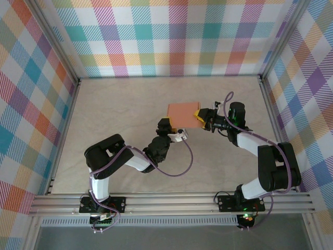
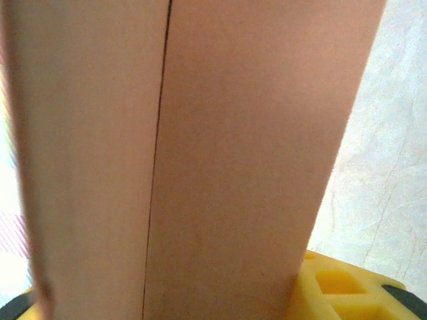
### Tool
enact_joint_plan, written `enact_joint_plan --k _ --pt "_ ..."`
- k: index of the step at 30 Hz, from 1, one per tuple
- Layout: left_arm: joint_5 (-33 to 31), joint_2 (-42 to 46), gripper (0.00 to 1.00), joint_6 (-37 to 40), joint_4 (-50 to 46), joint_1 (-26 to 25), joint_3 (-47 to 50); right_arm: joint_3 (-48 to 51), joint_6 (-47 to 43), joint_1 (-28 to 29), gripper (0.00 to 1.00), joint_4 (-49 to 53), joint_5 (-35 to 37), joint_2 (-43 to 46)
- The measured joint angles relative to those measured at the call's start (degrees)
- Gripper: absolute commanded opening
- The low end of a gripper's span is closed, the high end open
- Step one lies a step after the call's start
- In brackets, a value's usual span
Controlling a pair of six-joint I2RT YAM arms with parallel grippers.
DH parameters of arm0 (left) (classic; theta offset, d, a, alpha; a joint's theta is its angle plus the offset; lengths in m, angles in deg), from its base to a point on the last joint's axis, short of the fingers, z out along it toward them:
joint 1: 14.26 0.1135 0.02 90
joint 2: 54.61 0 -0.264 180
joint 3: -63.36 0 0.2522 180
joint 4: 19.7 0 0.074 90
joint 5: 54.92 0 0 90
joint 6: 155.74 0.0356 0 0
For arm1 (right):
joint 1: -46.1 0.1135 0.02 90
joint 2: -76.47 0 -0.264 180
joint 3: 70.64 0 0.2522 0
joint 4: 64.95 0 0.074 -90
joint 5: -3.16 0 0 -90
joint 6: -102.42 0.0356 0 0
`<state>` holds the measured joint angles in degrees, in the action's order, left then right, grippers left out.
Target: Fold the paper box
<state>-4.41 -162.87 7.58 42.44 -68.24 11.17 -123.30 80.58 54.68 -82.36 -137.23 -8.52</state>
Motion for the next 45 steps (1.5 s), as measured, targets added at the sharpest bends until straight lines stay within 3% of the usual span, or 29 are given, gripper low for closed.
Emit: enact_joint_plan --k 12,19,22,28,38,45 --pt "1.29 2.38 0.32 -4.42 -8.31 0.0 -0.09 0.0 -0.2 0.0 0.53 3.04 0.5 0.85" --pt "1.79 3.8 0.33 -8.76 -14.82 0.07 -0.42 0.02 -2.21 0.0 0.71 5.75 2.93 2.56" --pt "3.67 6.73 0.34 -12.61 -23.58 0.5 -1.84 0.09 -4.57 0.0 0.77 9.68 5.35 5.29" --pt "9.99 12.33 0.35 -20.24 -43.08 2.36 -6.21 -0.13 -12.41 -0.46 0.78 19.37 11.26 11.19" --pt "21.59 13.64 0.37 -29.24 -79.21 3.98 -17.33 -4.0 -35.78 -0.74 0.74 41.13 24.5 22.6" --pt "29.29 14.99 0.37 -32.94 -97.26 4.31 -25.22 -5.92 -50.12 -0.66 0.73 49.2 27.71 28.24"
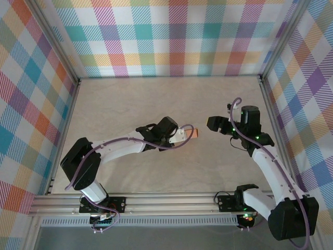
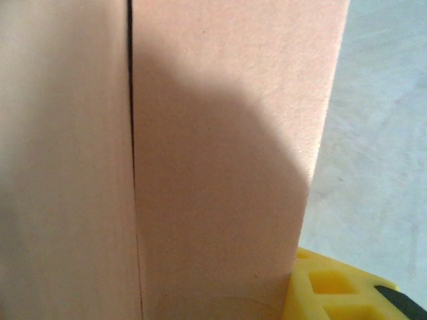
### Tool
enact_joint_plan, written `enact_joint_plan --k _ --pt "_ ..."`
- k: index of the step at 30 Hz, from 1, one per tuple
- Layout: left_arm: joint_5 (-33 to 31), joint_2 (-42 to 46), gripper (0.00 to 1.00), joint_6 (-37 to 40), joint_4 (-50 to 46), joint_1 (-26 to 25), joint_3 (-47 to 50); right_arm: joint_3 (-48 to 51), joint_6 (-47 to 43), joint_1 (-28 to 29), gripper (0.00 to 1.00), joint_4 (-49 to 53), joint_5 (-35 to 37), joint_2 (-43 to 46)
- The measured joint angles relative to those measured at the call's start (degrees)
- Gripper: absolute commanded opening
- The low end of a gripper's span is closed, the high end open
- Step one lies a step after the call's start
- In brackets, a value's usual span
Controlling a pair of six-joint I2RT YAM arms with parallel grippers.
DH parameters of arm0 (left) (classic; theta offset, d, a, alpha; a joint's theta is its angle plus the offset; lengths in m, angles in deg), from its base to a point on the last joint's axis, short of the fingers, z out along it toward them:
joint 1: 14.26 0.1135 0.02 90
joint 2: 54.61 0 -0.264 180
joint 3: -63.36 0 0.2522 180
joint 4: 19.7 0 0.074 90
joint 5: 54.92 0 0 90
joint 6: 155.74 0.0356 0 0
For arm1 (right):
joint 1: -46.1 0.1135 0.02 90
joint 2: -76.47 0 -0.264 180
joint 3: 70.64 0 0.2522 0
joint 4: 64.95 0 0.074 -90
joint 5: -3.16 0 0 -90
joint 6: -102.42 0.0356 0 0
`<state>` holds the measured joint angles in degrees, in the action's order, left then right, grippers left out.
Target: Fold the paper box
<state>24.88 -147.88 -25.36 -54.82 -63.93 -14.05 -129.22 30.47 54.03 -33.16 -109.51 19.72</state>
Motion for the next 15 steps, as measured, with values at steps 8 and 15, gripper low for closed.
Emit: enact_joint_plan --k 8,15 --pt "6.12 -0.98 0.37 -0.7 -14.64 0.68 -6.03 -1.07 -15.96 4.24 0.67 5.27 1.68 1.73" --pt "9.44 -3.43 0.36 -0.7 -22.03 1.25 -9.64 -3.52 -29.35 15.63 0.54 9.99 5.86 0.07"
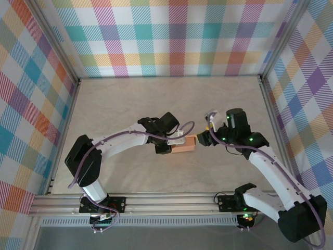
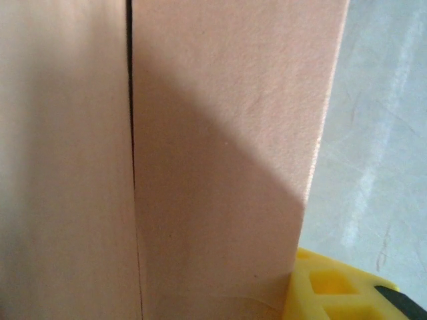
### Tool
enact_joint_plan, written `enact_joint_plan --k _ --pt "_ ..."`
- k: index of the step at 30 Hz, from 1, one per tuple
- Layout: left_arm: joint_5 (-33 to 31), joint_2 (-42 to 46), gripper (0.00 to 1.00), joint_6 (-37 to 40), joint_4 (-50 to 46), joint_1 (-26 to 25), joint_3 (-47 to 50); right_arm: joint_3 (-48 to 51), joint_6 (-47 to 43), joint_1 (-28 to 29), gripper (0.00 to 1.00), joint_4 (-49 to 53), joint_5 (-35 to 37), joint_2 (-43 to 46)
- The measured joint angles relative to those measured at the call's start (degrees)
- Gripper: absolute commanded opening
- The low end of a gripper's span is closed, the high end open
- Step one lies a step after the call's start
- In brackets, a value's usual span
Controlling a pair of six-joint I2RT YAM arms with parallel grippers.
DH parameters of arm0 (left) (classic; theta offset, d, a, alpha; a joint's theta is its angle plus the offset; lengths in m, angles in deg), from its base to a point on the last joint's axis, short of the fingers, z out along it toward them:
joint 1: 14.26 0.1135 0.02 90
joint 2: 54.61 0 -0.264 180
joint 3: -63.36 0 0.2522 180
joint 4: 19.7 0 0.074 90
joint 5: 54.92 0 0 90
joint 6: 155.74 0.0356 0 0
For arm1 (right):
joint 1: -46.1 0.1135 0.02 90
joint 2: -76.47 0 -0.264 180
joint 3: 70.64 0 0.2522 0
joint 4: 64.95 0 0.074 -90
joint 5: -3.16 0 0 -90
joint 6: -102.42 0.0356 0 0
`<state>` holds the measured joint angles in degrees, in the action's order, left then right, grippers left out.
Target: Fold the paper box
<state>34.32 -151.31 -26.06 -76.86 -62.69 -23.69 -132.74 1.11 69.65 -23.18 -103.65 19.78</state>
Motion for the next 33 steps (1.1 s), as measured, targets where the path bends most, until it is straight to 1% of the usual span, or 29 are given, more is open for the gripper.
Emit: enact_joint_plan --k 3,5,12,15,20,23,26,27,33 --pt "1.18 -0.11 0.36 0.0 -1.33 0.31 -0.42 -0.26 -3.63 1.55 0.34 0.87 0.68 -1.07" --pt "1.75 -0.42 0.36 0.0 -1.97 0.48 -0.81 -0.79 -5.44 1.97 0.33 1.53 1.2 -2.49" --pt "2.49 -1.22 0.36 0.0 -3.04 0.63 -1.79 -1.31 -8.28 3.02 0.33 1.84 1.4 -6.43" --pt "2.69 -1.44 0.36 0.02 -3.15 0.7 -2.01 -1.31 -8.87 3.17 0.3 1.86 1.4 -7.82" --pt "2.97 -1.95 0.36 0.2 -3.69 0.9 -2.69 -1.55 -8.92 3.28 0.16 1.86 1.4 -9.92" --pt "3.15 -2.03 0.36 0.2 -3.91 0.94 -2.78 -1.77 -8.96 3.41 0.1 1.84 1.4 -10.4" --pt "3.23 -2.1 0.36 0.17 -4.17 0.94 -2.91 -1.9 -8.87 3.43 0.01 1.88 1.68 -10.47" --pt "3.26 -2.14 0.36 0.17 -4.31 0.96 -2.99 -1.92 -8.87 3.43 0.0 1.88 1.81 -10.47" --pt "3.34 -2.32 0.38 0.17 -4.35 0.96 -3.17 -1.92 -8.94 3.43 0.0 2.08 2.08 -10.47"
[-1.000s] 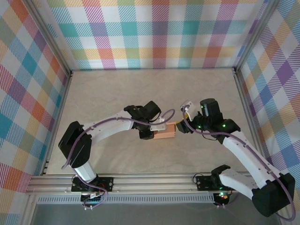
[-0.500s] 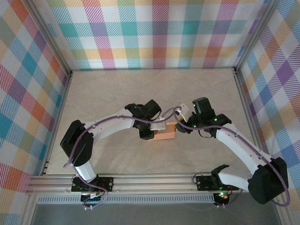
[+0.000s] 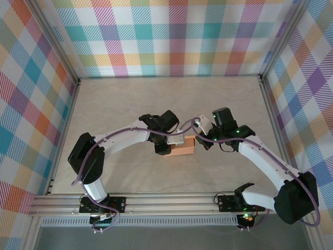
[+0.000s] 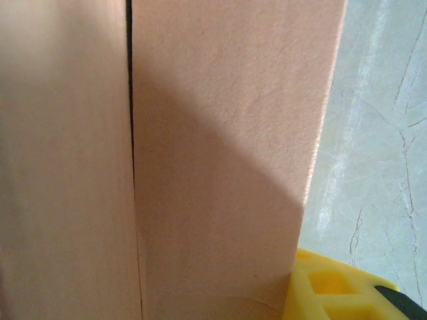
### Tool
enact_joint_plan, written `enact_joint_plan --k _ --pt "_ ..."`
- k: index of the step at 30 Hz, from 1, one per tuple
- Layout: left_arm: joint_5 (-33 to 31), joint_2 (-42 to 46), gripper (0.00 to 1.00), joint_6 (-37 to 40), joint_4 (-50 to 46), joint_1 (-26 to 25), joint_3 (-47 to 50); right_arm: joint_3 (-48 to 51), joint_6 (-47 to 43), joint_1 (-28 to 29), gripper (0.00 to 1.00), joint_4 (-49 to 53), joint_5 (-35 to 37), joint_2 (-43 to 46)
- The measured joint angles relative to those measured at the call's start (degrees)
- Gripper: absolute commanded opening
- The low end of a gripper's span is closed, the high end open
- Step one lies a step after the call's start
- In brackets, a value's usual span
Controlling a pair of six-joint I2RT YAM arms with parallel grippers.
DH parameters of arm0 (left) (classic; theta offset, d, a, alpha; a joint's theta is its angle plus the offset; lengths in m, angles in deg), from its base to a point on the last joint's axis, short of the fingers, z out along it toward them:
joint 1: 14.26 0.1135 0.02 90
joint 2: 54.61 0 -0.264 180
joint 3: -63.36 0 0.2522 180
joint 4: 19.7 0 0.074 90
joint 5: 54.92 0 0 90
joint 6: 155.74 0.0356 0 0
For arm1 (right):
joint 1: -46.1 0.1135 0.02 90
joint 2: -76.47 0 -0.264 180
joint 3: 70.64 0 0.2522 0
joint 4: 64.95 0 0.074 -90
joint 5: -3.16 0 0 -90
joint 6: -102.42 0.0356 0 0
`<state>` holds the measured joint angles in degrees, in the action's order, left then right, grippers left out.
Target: Fold the paper box
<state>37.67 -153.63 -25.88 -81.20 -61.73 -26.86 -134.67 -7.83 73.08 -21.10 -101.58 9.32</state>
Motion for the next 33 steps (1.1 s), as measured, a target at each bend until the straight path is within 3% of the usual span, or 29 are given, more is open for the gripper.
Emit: enact_joint_plan --k 3,6,11,33 --pt "0.17 -0.2 0.45 -0.07 -0.13 0.0 -0.24 0.0 0.04 0.11 0.0 0.0 0.44 0.02" --pt "0.52 -0.35 0.42 -0.28 -0.13 0.0 -0.28 0.0 0.07 0.31 0.0 -0.02 0.98 0.09" --pt "1.27 -0.37 0.38 -0.46 -0.13 0.0 -0.31 0.0 0.39 0.52 0.17 -0.42 1.6 0.24" --pt "1.29 -0.68 0.38 -0.46 -0.33 0.0 -0.72 0.7 1.36 0.76 0.14 -1.84 2.34 0.0"
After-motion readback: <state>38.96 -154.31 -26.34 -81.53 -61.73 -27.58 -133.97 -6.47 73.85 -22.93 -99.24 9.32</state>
